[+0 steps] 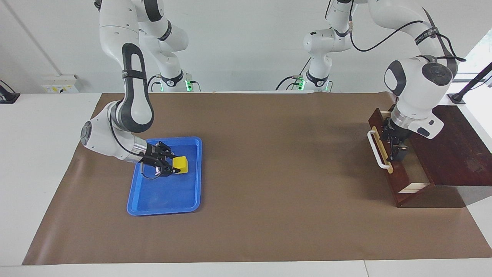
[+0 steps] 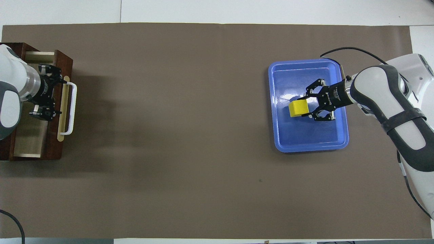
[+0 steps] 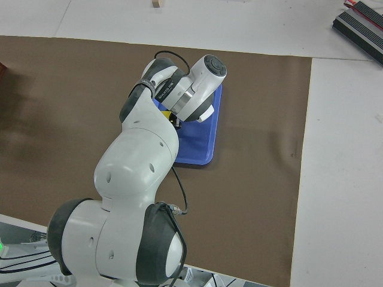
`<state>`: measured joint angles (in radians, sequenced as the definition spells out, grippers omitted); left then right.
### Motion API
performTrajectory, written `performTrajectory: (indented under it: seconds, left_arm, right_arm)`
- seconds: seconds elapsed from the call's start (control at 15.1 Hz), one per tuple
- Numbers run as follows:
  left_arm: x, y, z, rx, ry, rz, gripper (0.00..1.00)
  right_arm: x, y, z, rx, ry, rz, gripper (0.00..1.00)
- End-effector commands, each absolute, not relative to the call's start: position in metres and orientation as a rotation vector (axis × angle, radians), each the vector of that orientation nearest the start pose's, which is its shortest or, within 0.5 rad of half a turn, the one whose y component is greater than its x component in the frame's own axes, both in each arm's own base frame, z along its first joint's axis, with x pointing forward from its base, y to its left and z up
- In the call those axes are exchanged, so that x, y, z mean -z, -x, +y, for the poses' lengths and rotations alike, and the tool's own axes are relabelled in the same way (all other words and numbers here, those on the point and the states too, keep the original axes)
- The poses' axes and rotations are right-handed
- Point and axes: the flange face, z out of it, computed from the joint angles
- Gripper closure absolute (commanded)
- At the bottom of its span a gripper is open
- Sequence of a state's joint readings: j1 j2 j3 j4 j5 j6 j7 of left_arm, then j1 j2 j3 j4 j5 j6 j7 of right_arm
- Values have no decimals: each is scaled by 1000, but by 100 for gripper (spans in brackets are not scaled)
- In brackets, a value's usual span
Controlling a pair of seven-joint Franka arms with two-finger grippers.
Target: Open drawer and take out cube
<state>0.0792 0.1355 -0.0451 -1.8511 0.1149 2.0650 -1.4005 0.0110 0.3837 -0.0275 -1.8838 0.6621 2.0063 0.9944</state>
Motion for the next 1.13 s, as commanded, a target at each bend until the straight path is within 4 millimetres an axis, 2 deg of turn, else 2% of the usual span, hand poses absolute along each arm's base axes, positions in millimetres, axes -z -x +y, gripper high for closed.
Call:
performTrajectory:
  seconds: [0.0,0.2,0.4,0.53,0.8,0.86,1.0,1.06]
  left_arm:
    - [-454,-601,54,247,2413,-1959,0]
    - [-450,-600,74,260,2435,-1932,0]
    - [-451,-598,99,267,2461,-1888,0]
    - [-452,-598,99,267,2463,-1885,0]
    - [-467,-600,84,222,2528,-1763,0]
    - [-476,-600,81,209,2556,-1711,0]
    - [-497,-597,61,184,2638,-1557,0]
    - [-514,-592,54,184,2687,-1464,0]
  right_arm:
    - [-300,-596,26,-654,2058,1709,100]
    - [-292,-584,28,-679,2066,1712,100]
    - [-293,-578,29,-683,2071,1708,100]
    - [-295,-574,39,-683,2087,1695,100]
    - [-297,-559,35,-669,2079,1713,100]
    - [-298,-557,34,-654,2072,1723,100]
    - [-297,-558,27,-623,2034,1758,100]
    - [-295,-557,24,-626,1996,1774,100]
